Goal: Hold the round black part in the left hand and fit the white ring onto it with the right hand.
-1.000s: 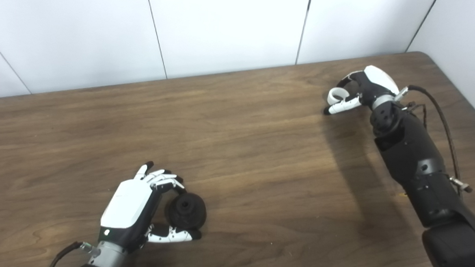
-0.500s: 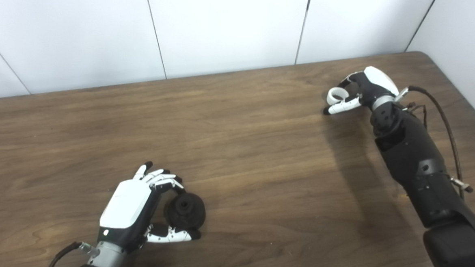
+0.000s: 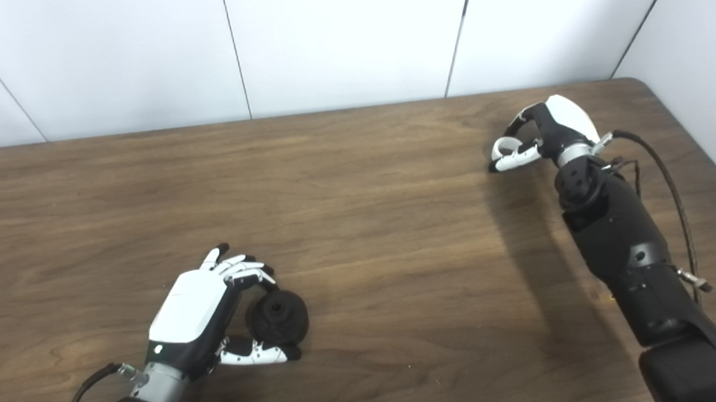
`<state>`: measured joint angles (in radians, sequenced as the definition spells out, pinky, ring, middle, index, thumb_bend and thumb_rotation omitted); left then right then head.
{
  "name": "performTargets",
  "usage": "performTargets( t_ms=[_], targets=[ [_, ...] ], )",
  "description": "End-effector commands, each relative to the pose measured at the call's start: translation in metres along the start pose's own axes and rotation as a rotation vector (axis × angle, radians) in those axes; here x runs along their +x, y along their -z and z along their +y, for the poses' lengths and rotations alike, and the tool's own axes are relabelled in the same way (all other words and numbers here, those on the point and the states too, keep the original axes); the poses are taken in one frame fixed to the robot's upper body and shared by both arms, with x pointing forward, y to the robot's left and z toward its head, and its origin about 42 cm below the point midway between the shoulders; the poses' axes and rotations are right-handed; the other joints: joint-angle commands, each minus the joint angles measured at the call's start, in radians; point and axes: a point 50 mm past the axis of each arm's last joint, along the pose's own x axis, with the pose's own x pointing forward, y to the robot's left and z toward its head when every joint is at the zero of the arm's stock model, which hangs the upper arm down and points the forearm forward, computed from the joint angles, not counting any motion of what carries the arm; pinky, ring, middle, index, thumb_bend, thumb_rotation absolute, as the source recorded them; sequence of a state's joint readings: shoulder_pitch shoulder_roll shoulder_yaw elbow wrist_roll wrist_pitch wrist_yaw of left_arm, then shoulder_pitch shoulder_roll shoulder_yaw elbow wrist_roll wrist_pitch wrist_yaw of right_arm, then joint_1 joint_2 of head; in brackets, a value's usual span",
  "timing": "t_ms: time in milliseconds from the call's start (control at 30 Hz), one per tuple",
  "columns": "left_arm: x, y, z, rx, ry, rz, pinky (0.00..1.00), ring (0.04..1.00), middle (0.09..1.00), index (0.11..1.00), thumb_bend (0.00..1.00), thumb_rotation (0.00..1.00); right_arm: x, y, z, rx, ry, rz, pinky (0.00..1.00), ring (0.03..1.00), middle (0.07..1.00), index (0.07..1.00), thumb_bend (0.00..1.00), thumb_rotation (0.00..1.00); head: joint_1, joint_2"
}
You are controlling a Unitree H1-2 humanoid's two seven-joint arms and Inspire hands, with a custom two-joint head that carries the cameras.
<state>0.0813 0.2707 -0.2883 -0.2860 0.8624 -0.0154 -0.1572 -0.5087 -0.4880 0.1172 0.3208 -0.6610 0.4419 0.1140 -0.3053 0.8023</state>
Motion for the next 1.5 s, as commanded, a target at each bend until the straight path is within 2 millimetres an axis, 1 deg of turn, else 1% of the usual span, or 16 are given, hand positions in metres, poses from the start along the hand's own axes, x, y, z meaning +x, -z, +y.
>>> performTargets(
  t_ms=[0,167,267,400,567,700,800,900,1000,1100,1167,1200,1467],
  targets=[
    [-0.004,0.011,0.001,0.035,0.022,0.039,1.00,0.860,0.753,0.484,0.52,0.05,0.002,0.001,-0.018,-0.021,0.056,-0.015,0.92,0.938,0.815,0.486,0.52,0.13,-0.001,0.001],
    [-0.004,0.010,0.001,0.034,0.022,0.035,1.00,0.862,0.755,0.484,0.52,0.05,-0.005,-0.006,-0.021,-0.027,0.057,-0.074,0.91,0.938,0.829,0.486,0.52,0.13,-0.002,0.000],
    [-0.004,0.009,0.000,0.031,0.025,0.034,1.00,0.862,0.754,0.484,0.52,0.05,-0.011,-0.017,-0.023,-0.030,0.057,-0.119,0.90,0.941,0.834,0.486,0.52,0.13,0.002,-0.001],
    [-0.003,0.007,-0.001,0.029,0.032,0.036,1.00,0.864,0.757,0.484,0.52,0.05,-0.024,-0.043,-0.028,-0.051,0.051,-0.224,0.89,0.945,0.835,0.486,0.52,0.13,0.008,-0.002],
    [-0.003,0.005,-0.005,0.015,0.022,0.027,1.00,0.861,0.753,0.484,0.52,0.05,-0.046,-0.080,-0.030,-0.079,0.049,-0.370,0.88,0.941,0.824,0.485,0.52,0.13,0.021,-0.004],
    [-0.002,0.000,-0.008,0.008,0.026,0.030,1.00,0.865,0.755,0.484,0.52,0.05,-0.070,-0.109,-0.031,-0.101,0.024,-0.481,0.87,0.936,0.822,0.485,0.52,0.14,0.039,-0.006],
    [-0.001,-0.004,-0.010,0.002,0.027,0.034,1.00,0.866,0.754,0.484,0.52,0.05,-0.090,-0.127,-0.029,-0.107,-0.006,-0.559,0.87,0.934,0.814,0.485,0.52,0.14,0.060,-0.008],
    [-0.001,-0.007,-0.013,-0.001,0.028,0.035,1.00,0.870,0.753,0.484,0.52,0.05,-0.109,-0.142,-0.023,-0.108,-0.055,-0.634,0.90,0.945,0.819,0.484,0.52,0.14,0.079,-0.008],
    [0.000,-0.011,-0.015,0.000,0.032,0.038,1.00,0.874,0.757,0.484,0.52,0.05,-0.125,-0.154,-0.016,-0.111,-0.098,-0.683,0.90,0.945,0.817,0.484,0.52,0.14,0.100,-0.007],
    [0.002,-0.015,-0.018,0.000,0.032,0.036,1.00,0.872,0.757,0.484,0.52,0.05,-0.139,-0.162,-0.009,-0.112,-0.132,-0.727,0.88,0.942,0.816,0.484,0.52,0.14,0.129,-0.005],
    [0.002,-0.017,-0.020,0.002,0.034,0.037,1.00,0.874,0.757,0.484,0.52,0.05,-0.149,-0.169,-0.003,-0.106,-0.163,-0.760,0.90,0.947,0.818,0.484,0.52,0.14,0.146,-0.003],
    [0.003,-0.019,-0.021,0.004,0.034,0.038,1.00,0.875,0.757,0.484,0.52,0.05,-0.154,-0.171,0.000,-0.103,-0.177,-0.785,0.90,0.949,0.818,0.484,0.52,0.14,0.167,-0.002],
    [0.008,-0.033,-0.028,0.011,0.045,0.049,1.00,0.881,0.767,0.485,0.52,0.05,-0.182,-0.178,0.017,-0.086,-0.271,-0.897,0.91,0.957,0.821,0.484,0.52,0.14,0.272,0.004]
  ],
)
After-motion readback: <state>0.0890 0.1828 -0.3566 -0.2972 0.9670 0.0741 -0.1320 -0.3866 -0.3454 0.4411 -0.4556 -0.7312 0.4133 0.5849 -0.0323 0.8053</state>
